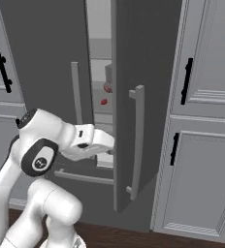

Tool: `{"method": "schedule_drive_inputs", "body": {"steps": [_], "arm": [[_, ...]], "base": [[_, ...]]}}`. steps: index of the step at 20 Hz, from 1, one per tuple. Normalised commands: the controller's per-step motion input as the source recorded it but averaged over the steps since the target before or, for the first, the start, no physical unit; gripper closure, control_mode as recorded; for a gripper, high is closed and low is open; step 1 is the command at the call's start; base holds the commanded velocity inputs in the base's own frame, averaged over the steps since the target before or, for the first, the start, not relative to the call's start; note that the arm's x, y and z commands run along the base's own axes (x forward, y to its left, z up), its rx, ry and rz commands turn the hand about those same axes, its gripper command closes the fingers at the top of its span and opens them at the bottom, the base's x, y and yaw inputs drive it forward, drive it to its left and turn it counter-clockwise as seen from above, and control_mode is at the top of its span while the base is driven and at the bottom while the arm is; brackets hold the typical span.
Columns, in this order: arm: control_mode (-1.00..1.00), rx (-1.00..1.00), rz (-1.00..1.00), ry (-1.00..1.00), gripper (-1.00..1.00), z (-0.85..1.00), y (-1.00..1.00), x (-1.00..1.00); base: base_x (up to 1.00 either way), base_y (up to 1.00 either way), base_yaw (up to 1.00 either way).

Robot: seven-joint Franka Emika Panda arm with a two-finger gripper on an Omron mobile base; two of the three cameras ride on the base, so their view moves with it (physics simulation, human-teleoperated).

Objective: Take the strawberry from the fridge and place it on top of the pancake, located on the dining counter.

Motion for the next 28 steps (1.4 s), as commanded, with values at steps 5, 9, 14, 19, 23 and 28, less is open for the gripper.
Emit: {"method": "schedule_drive_inputs", "body": {"steps": [5,9,14,19,23,28], "arm": [[-1.0,-0.45,-0.01,0.57,-1.0,0.04,0.86,0.46],[-1.0,-0.15,-0.01,0.21,-1.0,-0.16,0.48,0.64],[-1.0,-0.18,0.0,0.17,-1.0,-0.25,0.13,0.78],[-1.0,-0.16,-0.04,0.26,-1.0,-0.1,-0.11,0.67],[-1.0,-0.07,-0.03,0.17,-1.0,-0.03,-0.28,0.49],[-1.0,0.0,0.0,0.14,-1.0,0.0,-0.51,0.3]], "base": [[0.0,0.0,0.0],[0.0,0.0,0.0],[0.0,0.0,0.0],[0.0,0.0,0.0],[0.0,0.0,0.0],[0.0,0.0,0.0]]}}
